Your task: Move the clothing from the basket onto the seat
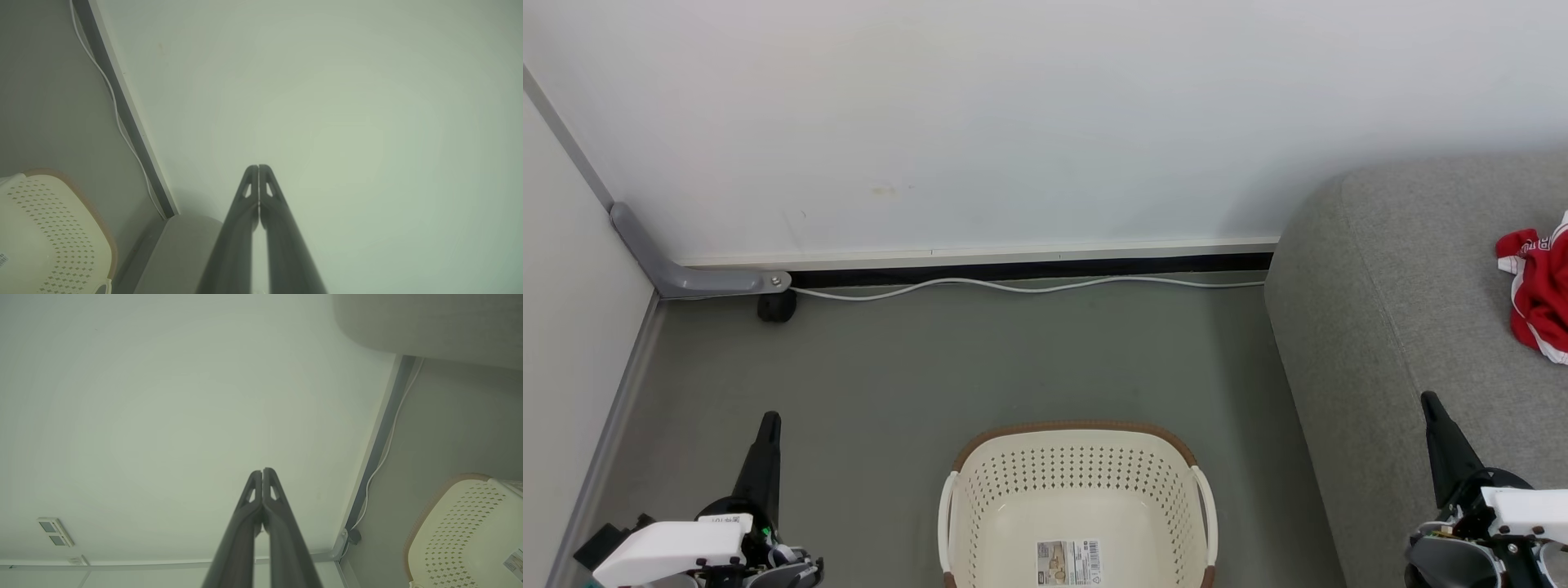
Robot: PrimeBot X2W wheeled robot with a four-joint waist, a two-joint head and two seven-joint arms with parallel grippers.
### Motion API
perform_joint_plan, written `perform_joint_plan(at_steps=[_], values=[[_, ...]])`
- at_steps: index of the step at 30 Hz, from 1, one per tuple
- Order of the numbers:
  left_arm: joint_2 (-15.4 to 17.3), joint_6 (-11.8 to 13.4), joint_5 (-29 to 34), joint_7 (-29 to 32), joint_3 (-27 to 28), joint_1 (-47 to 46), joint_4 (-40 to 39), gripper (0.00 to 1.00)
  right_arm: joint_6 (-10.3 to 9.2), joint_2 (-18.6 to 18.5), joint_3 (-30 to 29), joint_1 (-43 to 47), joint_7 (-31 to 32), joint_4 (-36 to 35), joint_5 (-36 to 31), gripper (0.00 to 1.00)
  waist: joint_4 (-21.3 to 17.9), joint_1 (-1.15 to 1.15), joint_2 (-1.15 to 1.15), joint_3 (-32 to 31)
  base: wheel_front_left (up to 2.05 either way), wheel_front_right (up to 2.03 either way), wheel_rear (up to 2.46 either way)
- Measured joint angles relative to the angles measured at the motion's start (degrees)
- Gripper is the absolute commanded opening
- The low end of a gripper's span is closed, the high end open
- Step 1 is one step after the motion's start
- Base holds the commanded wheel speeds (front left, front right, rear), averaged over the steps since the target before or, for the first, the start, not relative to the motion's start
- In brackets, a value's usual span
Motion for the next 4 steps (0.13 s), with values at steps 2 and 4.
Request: perform_joint_plan(at_steps=[2,4], values=[[0.00,0.00,0.00,0.00,0.00,0.00,0.00,0.00,0.00,0.00,0.00,0.00,0.00,0.00,0.00,0.00,0.00,0.00,0.00,0.00,0.00,0.00,0.00],[0.00,0.00,0.00,0.00,0.00,0.00,0.00,0.00,0.00,0.00,0.00,0.00,0.00,0.00,0.00,0.00,0.00,0.00,0.00,0.00,0.00,0.00,0.00]])
